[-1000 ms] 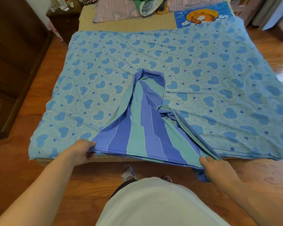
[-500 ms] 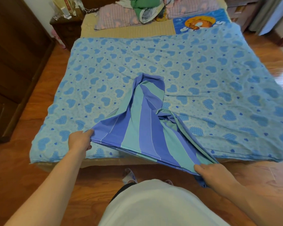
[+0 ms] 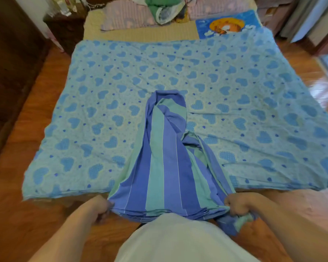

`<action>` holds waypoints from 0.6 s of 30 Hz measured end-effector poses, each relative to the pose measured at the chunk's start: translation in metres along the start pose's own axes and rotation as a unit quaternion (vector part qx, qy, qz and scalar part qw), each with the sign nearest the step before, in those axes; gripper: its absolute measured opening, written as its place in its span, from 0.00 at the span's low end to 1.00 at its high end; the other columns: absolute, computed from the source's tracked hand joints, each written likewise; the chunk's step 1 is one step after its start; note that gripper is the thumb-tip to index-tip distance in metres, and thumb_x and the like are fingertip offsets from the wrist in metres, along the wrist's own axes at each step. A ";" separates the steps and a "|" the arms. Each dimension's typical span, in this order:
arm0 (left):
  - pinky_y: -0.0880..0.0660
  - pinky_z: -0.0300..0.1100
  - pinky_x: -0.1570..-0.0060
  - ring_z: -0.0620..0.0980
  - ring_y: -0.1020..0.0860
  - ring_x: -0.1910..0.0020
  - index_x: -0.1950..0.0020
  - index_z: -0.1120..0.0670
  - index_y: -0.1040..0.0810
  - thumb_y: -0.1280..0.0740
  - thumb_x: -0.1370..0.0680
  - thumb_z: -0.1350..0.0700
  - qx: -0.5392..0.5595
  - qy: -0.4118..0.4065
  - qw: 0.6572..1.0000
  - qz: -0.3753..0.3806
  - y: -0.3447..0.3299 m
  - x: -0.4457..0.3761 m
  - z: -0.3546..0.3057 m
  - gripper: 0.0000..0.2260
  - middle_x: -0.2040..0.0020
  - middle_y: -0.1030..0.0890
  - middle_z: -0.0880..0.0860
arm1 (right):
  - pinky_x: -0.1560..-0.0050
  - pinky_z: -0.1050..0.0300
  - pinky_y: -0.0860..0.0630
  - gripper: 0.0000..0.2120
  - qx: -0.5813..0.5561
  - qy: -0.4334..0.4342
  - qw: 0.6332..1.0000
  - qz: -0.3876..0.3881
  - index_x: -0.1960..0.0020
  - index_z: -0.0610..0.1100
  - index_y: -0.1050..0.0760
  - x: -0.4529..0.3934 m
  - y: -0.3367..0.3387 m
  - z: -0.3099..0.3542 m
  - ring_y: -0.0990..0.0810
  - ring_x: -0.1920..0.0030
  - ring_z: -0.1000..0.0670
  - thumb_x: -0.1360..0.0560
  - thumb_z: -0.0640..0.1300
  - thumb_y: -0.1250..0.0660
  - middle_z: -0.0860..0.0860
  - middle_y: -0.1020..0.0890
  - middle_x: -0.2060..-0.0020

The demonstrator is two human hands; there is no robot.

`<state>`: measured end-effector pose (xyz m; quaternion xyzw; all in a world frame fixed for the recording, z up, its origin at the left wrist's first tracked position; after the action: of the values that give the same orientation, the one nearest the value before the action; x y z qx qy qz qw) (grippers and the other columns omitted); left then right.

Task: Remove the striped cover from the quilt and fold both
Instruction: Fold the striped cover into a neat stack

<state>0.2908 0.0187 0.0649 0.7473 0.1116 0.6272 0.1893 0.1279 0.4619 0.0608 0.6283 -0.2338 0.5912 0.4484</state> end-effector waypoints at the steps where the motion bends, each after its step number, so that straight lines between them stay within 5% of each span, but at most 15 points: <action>1: 0.34 0.36 0.74 0.50 0.29 0.80 0.62 0.59 0.26 0.36 0.17 0.56 0.112 0.020 0.993 0.027 0.017 0.005 -0.019 0.15 0.76 0.28 0.56 | 0.69 0.59 0.35 0.03 -0.008 -0.009 1.000 -0.024 0.57 0.48 0.29 0.010 0.033 -0.005 0.28 0.60 0.50 0.26 0.42 0.36 0.49 0.25 0.59; 3: 0.32 0.39 0.68 0.51 0.27 0.73 0.62 0.56 0.28 0.38 0.16 0.56 0.311 -0.030 0.947 0.067 0.063 0.015 -0.087 0.14 0.76 0.29 0.54 | 0.66 0.59 0.34 0.07 -0.053 -0.051 0.991 -0.116 0.61 0.48 0.30 0.043 0.118 -0.019 0.27 0.57 0.50 0.26 0.43 0.34 0.51 0.25 0.61; 5: 0.26 0.50 0.57 0.55 0.24 0.61 0.55 0.57 0.26 0.41 0.16 0.55 0.444 -0.110 0.884 0.096 0.126 0.051 -0.190 0.11 0.66 0.22 0.58 | 0.61 0.57 0.32 0.10 -0.089 -0.086 0.942 -0.311 0.62 0.48 0.32 0.105 0.231 -0.035 0.24 0.53 0.48 0.25 0.41 0.34 0.48 0.22 0.57; 7: 0.24 0.55 0.47 0.57 0.23 0.50 0.45 0.58 0.26 0.46 0.15 0.58 0.530 -0.232 0.810 0.092 0.204 0.114 -0.294 0.10 0.52 0.21 0.60 | 0.58 0.55 0.30 0.07 -0.155 -0.087 0.817 -0.549 0.60 0.43 0.30 0.200 0.352 -0.038 0.22 0.51 0.42 0.26 0.36 0.33 0.39 0.20 0.53; 8: 0.22 0.53 0.49 0.56 0.22 0.50 0.44 0.59 0.26 0.48 0.15 0.59 0.563 -0.309 0.761 0.092 0.241 0.153 -0.339 0.11 0.51 0.21 0.60 | 0.62 0.55 0.30 0.06 -0.215 -0.069 0.730 -0.645 0.59 0.41 0.29 0.253 0.400 -0.034 0.23 0.54 0.42 0.27 0.33 0.34 0.36 0.22 0.55; 10: 0.20 0.43 0.66 0.51 0.20 0.62 0.46 0.58 0.26 0.49 0.15 0.60 0.613 -0.456 0.637 0.104 0.301 0.247 -0.404 0.12 0.58 0.20 0.57 | 0.71 0.58 0.34 0.03 -0.304 -0.019 0.565 -0.767 0.58 0.37 0.27 0.361 0.465 -0.021 0.30 0.59 0.47 0.27 0.31 0.35 0.33 0.29 0.62; 12: 0.20 0.40 0.69 0.50 0.20 0.63 0.42 0.58 0.27 0.48 0.14 0.57 0.622 -0.561 0.536 0.102 0.337 0.324 -0.430 0.11 0.56 0.20 0.57 | 0.77 0.61 0.39 0.04 -0.337 0.022 0.454 -0.824 0.56 0.38 0.26 0.445 0.490 -0.007 0.35 0.58 0.49 0.26 0.31 0.37 0.36 0.35 0.67; 14: 0.19 0.45 0.54 0.54 0.20 0.52 0.39 0.58 0.28 0.47 0.14 0.52 0.621 -0.617 0.470 0.113 0.361 0.371 -0.434 0.13 0.47 0.21 0.59 | 0.76 0.61 0.40 0.07 -0.319 0.049 0.409 -0.853 0.58 0.42 0.30 0.494 0.489 0.002 0.36 0.58 0.49 0.26 0.31 0.38 0.43 0.35 0.66; 18: 0.25 0.52 0.36 0.59 0.22 0.36 0.28 0.63 0.30 0.46 0.14 0.51 0.637 -0.630 0.422 0.140 0.379 0.389 -0.406 0.21 0.36 0.23 0.63 | 0.63 0.54 0.40 0.08 -0.163 0.011 0.419 -0.893 0.57 0.41 0.29 0.506 0.458 0.010 0.30 0.60 0.43 0.30 0.29 0.39 0.38 0.28 0.61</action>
<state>-0.0601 -0.1086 0.6313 0.8467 0.2223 -0.2500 -0.4137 -0.1472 0.3490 0.6759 0.3929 0.3719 -0.1835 0.8208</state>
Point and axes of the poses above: each hand's wrist, its own x-axis away from the middle knuckle, its own y-axis out of the back of the hand, z = x × y, the point moved 2 cm from there along -x, towards the middle knuckle
